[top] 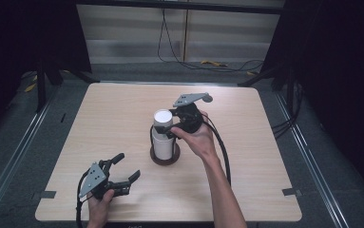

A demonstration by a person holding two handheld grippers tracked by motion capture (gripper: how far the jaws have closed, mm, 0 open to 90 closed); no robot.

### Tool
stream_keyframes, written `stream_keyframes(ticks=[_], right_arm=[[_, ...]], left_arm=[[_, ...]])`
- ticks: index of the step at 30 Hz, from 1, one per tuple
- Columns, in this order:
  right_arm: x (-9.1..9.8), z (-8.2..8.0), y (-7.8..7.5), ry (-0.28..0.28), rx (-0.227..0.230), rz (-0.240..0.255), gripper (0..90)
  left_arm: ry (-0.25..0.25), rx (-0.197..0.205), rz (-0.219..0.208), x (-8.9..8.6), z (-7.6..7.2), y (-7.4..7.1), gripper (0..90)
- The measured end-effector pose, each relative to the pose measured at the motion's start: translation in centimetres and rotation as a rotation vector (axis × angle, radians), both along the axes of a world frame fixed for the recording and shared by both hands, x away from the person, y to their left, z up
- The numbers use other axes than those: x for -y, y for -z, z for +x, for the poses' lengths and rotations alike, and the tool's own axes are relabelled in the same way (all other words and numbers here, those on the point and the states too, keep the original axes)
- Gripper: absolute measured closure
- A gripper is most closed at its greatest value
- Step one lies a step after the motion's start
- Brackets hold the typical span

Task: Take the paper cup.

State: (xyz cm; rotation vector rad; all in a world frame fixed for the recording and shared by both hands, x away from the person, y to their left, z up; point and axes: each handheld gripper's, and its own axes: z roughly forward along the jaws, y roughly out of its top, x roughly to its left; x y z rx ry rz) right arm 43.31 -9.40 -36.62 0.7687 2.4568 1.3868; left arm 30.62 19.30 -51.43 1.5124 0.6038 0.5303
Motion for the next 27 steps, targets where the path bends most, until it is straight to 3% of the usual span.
stream_keyframes(ticks=[4, 11, 27], right_arm=[[-0.4, 0.2, 0.1, -0.016, -0.026, -0.023, 24.5], [-0.6, 0.4, 0.0, -0.012, -0.016, -0.039, 30.3], [0.1, -0.2, -1.1, 0.000, 0.044, 0.035, 33.4]], left_arm=[[0.004, 0.002, 0.005, 0.0, 0.0, 0.0, 16.2], [0.007, -0.002, 0.002, 0.0, 0.0, 0.0, 16.2], [0.008, -0.002, 0.004, 0.0, 0.0, 0.0, 16.2]])
